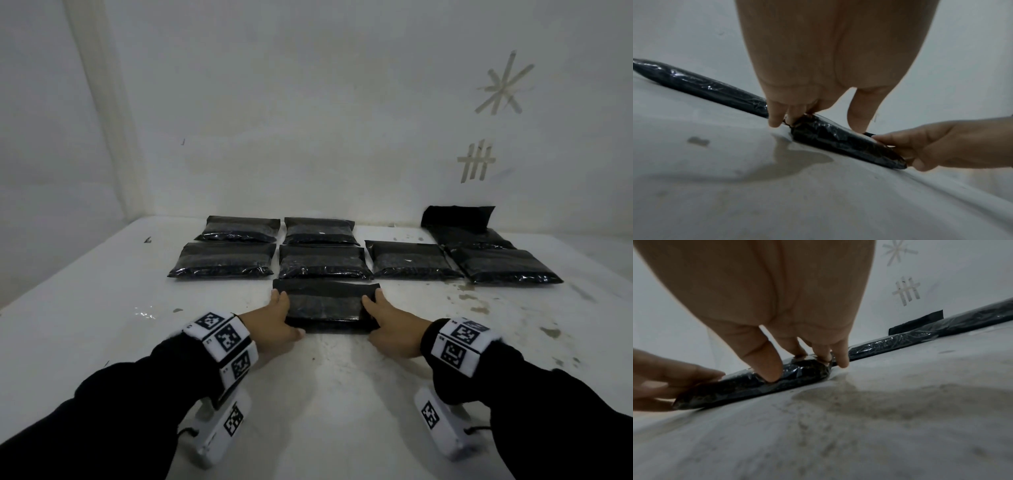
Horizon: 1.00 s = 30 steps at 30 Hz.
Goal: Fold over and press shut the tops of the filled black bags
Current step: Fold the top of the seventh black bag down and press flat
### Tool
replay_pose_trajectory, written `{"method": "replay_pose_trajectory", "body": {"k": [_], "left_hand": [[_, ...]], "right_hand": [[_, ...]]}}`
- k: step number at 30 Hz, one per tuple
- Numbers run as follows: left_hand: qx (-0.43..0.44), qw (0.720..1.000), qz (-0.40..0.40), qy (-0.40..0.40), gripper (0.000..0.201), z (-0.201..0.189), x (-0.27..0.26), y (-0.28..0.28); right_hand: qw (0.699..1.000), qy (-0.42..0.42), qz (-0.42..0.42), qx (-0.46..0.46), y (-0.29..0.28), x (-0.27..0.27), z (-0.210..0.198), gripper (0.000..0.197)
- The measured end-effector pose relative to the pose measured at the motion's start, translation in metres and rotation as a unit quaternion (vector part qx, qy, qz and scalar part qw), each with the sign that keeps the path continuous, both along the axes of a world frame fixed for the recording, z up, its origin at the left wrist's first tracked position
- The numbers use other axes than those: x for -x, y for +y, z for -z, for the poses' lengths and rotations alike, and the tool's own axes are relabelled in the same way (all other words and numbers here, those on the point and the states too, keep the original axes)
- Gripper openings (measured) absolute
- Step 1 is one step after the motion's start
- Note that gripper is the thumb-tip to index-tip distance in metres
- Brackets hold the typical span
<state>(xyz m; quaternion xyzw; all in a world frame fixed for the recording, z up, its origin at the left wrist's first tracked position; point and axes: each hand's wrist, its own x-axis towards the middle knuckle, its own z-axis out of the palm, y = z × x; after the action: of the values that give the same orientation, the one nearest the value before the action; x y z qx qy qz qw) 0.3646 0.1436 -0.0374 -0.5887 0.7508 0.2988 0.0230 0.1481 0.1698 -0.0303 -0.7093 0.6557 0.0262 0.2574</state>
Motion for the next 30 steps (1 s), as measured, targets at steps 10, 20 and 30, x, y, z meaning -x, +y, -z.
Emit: {"method": "replay_pose_trajectory", "body": {"k": [10,20,30], "left_hand": [[-0.018,1.000,-0.010,-0.018,0.084,0.004,-0.005,-0.001],[0.055,0.997,-0.031,-0.044,0.070,0.007,-0.014,-0.004],[-0.006,0.998,-0.045,-0.046,0.082,0.003,-0.011,-0.001]], "right_hand": [[0.999,-0.022,0.008,-0.034,0.002,0.003,0.000,0.079],[0.999,0.038,0.002,-0.024,0.004,0.011,0.003,0.080],[0.993,-0.019,0.058,-0.098,0.000,0.021,0.006,0.086]]}}
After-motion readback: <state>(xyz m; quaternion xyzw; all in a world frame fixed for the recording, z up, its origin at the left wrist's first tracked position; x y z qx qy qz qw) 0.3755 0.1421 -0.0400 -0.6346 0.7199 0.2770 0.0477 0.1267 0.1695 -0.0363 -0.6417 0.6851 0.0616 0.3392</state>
